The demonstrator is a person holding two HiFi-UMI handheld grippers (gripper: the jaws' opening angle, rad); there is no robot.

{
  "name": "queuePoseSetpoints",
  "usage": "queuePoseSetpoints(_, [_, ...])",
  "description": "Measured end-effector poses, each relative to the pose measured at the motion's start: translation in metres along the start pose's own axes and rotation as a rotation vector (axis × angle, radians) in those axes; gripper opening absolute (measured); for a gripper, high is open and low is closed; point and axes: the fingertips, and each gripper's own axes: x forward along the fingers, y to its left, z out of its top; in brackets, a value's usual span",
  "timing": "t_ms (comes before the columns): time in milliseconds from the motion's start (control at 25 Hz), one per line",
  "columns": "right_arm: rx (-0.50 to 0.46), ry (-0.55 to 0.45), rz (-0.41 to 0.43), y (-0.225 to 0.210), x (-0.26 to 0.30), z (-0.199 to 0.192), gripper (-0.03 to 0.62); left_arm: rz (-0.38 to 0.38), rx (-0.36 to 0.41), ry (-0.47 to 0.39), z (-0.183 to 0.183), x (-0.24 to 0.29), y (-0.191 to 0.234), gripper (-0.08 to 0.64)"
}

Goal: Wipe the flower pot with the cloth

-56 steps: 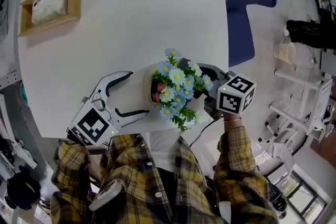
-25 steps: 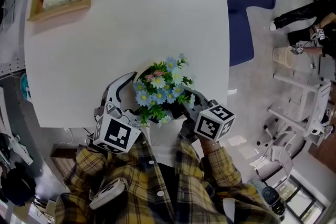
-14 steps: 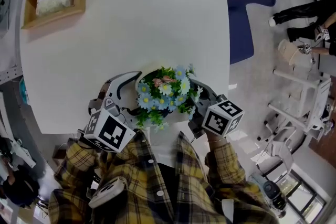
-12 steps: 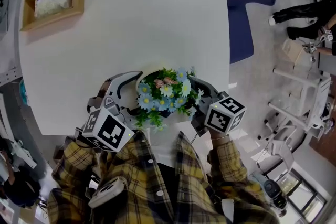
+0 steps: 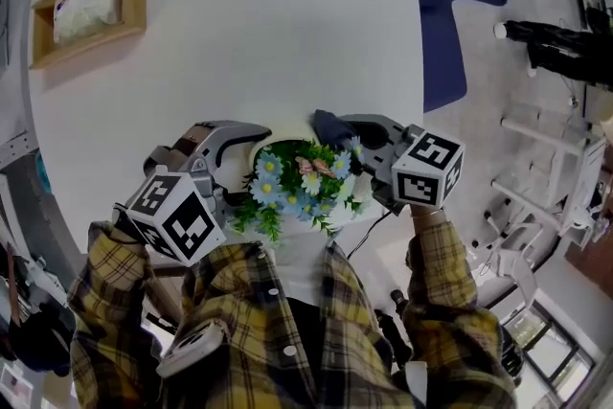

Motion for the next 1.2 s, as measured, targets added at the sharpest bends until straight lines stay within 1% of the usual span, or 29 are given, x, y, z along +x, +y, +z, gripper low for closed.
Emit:
queuePoseSetpoints(160, [-0.053,0.064,0.079,0.003,0.013,0.009,0.025,-0.109,0.068,0.007,-0.002,-0.005,0.001,0.416])
queuePoseSetpoints(320, [-0.115,0.116,0.124,0.006,0.034,0.021,0.025,-0.180,0.111,0.020,-0.006,-0.007,0.005,0.416])
queuePoseSetpoints(480, [-0.156,0.163,0.157,0.010,0.051,0.027,0.025,-0.221,0.125,0.033,-0.007,-0.005,0.005,0.417])
queuePoseSetpoints(600, [-0.158,0.177,0.163,0.011,0.051,0.028,0.025,-0.211,0.096,0.040,-0.008,-0.004,0.004,0.417])
queuePoseSetpoints(680, [-0.147,0.159,0.151,0.010,0.048,0.028,0.025,-0.174,0.046,0.033,-0.011,-0.007,0.006,0.417])
queuePoseSetpoints(720, [-0.137,0.146,0.142,0.009,0.047,0.028,0.025,-0.139,0.016,0.022,-0.013,-0.010,0.008,0.417])
queuePoseSetpoints(800, [-0.112,0.119,0.119,0.007,0.043,0.026,0.025,-0.044,-0.045,0.005,-0.023,-0.018,0.011,0.417])
queuePoseSetpoints(880, [-0.084,0.089,0.086,0.005,0.038,0.022,0.025,0.048,-0.104,0.012,-0.040,-0.028,0.007,0.417])
queuePoseSetpoints(960, [-0.052,0.058,0.043,0.005,0.031,0.016,0.025,0.115,-0.171,0.012,-0.053,-0.037,-0.008,0.417])
queuePoseSetpoints(1040, [-0.016,0.027,-0.016,0.006,0.023,0.007,0.025,0.180,-0.239,-0.012,-0.056,-0.041,-0.027,0.417])
queuePoseSetpoints(1120, [0.030,-0.008,-0.076,0.008,0.015,-0.002,0.025,0.274,-0.304,-0.056,-0.053,-0.042,-0.038,0.417])
queuePoseSetpoints(1200, [0.079,-0.047,-0.124,0.012,0.008,-0.011,0.025,0.382,-0.372,-0.100,-0.048,-0.042,-0.041,0.417])
